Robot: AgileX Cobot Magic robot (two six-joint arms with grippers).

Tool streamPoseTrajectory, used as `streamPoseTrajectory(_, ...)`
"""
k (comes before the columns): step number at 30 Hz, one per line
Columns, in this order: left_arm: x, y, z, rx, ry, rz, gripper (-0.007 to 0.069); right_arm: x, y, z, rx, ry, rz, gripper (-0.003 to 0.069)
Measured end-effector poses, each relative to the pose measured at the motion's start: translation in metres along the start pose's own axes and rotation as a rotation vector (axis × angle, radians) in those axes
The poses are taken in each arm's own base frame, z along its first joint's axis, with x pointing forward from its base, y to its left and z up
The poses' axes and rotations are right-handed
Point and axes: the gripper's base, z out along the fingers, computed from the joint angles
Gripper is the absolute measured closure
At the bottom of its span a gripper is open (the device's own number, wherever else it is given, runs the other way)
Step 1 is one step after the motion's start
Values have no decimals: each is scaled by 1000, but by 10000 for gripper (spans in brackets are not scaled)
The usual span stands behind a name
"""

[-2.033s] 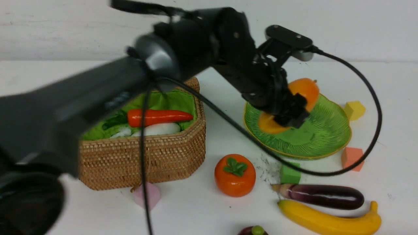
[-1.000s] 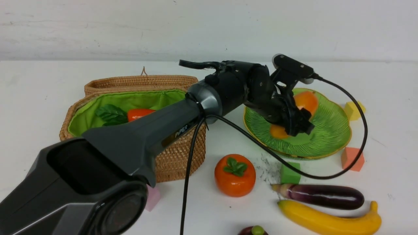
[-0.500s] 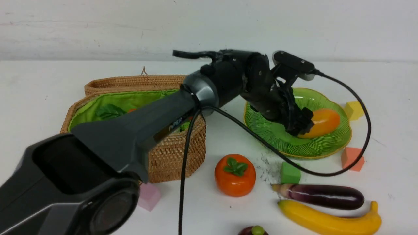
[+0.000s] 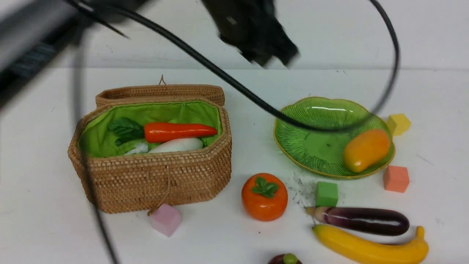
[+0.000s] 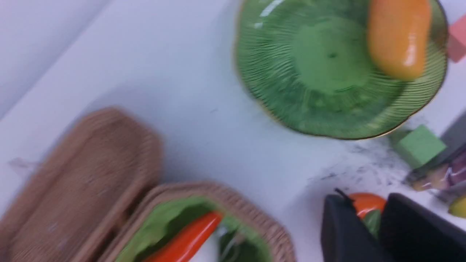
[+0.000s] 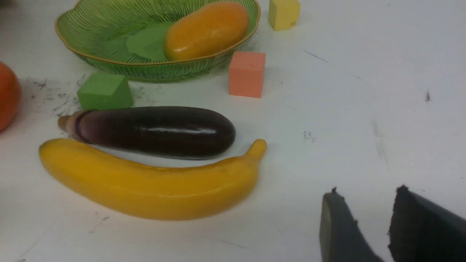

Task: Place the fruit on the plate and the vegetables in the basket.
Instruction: Use the right arm to grab a mangosteen and put it into the right plate

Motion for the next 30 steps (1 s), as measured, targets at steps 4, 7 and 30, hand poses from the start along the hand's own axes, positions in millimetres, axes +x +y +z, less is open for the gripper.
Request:
streamPoseTrajectory(4,15,36,-83,-95,-104,-110,638,0,0,0,0,0,0,417)
streamPoseTrajectory(7,37,49,-136,-150,-160,-188,638,0,0,0,0,0,0,417)
streamPoseTrajectory(30,316,-33,-184,-238,-313,-619,638,0,0,0,0,0,0,417)
